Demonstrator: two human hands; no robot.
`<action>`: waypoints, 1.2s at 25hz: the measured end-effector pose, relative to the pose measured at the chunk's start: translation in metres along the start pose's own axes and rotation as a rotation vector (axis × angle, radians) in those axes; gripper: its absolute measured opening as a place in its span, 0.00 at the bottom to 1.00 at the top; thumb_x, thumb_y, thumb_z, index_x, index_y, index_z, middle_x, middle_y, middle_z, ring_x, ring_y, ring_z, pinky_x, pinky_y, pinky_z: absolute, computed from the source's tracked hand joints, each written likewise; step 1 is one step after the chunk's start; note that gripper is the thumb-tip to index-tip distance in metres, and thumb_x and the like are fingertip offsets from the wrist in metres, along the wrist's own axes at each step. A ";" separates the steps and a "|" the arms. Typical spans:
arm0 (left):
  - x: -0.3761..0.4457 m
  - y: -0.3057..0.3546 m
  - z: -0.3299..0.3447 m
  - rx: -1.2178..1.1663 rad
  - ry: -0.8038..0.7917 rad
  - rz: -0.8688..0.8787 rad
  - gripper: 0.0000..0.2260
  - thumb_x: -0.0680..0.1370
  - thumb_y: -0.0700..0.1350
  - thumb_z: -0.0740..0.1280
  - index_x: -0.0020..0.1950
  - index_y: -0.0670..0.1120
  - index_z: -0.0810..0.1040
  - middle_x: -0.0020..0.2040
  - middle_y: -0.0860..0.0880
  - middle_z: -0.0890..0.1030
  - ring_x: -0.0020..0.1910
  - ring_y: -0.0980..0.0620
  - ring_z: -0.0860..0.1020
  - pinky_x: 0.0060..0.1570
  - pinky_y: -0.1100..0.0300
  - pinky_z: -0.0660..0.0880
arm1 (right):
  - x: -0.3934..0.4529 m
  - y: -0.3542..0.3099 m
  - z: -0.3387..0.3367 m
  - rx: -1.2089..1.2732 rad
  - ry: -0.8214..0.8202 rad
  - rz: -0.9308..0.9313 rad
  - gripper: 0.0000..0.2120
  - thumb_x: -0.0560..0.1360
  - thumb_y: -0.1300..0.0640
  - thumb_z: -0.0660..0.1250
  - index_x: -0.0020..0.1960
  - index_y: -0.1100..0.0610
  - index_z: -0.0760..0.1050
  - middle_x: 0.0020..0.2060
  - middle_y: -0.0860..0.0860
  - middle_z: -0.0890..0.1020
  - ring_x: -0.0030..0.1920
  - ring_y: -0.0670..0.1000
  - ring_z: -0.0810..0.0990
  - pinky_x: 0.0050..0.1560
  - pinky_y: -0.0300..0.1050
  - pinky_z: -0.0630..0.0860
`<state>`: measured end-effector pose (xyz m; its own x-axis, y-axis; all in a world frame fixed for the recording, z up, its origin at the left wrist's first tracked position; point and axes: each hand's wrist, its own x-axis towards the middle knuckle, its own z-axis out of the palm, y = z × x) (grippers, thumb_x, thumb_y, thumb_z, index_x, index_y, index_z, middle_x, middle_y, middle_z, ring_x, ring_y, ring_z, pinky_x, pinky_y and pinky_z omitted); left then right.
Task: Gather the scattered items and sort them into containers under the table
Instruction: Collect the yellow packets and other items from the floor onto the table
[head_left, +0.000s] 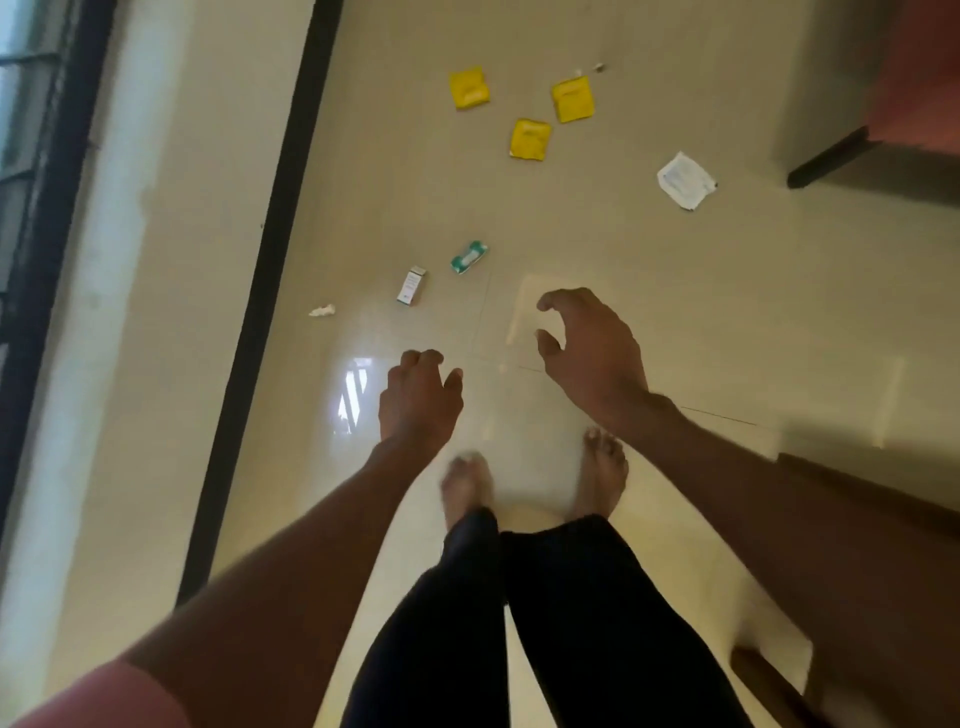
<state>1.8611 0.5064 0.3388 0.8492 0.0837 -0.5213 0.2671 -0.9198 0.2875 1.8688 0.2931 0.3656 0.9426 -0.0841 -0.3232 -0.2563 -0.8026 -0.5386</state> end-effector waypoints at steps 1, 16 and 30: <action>0.015 -0.004 0.003 0.006 0.015 -0.004 0.19 0.84 0.53 0.63 0.71 0.46 0.74 0.70 0.47 0.74 0.67 0.44 0.74 0.62 0.47 0.74 | 0.014 0.000 0.011 -0.013 -0.021 -0.021 0.17 0.80 0.54 0.67 0.68 0.51 0.74 0.65 0.50 0.77 0.61 0.57 0.78 0.54 0.50 0.76; 0.304 -0.131 0.171 0.148 0.022 0.063 0.26 0.83 0.47 0.63 0.79 0.62 0.58 0.79 0.46 0.57 0.61 0.37 0.72 0.53 0.43 0.76 | 0.283 0.065 0.313 -0.414 -0.263 -0.195 0.29 0.82 0.58 0.64 0.80 0.46 0.60 0.81 0.49 0.58 0.77 0.62 0.61 0.65 0.62 0.72; 0.244 -0.190 0.158 -0.325 0.225 -0.126 0.20 0.79 0.39 0.63 0.68 0.54 0.71 0.55 0.51 0.76 0.44 0.51 0.73 0.34 0.73 0.66 | 0.216 0.048 0.354 -0.081 -0.224 -0.071 0.23 0.78 0.53 0.69 0.71 0.45 0.68 0.54 0.52 0.79 0.52 0.59 0.79 0.46 0.48 0.71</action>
<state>1.9454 0.6411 0.0296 0.8695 0.3025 -0.3904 0.4746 -0.7309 0.4905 1.9839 0.4455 -0.0059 0.8842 0.0997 -0.4563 -0.1652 -0.8471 -0.5051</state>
